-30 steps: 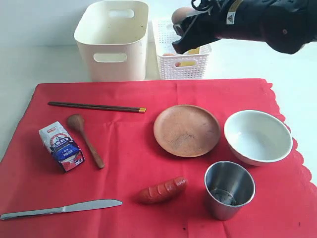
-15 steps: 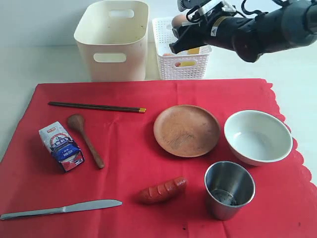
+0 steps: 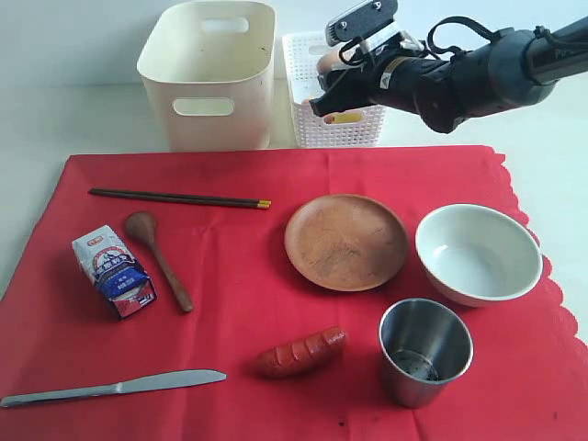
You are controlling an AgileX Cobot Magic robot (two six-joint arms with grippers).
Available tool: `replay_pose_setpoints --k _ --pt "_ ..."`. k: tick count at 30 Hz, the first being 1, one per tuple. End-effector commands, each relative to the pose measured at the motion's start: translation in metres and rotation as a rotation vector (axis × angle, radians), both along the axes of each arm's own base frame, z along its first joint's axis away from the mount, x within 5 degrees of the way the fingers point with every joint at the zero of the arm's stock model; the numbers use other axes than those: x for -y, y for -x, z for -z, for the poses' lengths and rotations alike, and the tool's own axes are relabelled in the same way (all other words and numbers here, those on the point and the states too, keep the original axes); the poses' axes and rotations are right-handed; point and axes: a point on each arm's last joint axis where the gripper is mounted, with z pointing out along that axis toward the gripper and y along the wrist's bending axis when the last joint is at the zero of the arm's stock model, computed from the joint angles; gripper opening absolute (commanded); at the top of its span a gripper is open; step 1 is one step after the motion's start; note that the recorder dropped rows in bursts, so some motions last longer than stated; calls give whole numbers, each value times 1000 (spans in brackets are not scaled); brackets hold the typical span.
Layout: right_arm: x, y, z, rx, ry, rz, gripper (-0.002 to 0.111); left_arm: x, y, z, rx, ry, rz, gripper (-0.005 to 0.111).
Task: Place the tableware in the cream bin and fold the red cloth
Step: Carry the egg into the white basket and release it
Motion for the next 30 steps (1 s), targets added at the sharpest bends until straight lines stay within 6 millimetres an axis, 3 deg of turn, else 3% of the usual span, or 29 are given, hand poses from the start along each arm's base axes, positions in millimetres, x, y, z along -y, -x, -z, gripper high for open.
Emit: replay_pose_setpoints --k 1,5,30 --pt "1 -3 -6 25 -27 7 61 0 0 -1 8 0 -2 0" --pt "1 -3 -6 25 -27 7 76 0 0 -1 8 0 -2 0" --pt "1 -3 -6 19 -35 17 77 0 0 -1 8 0 -2 0"
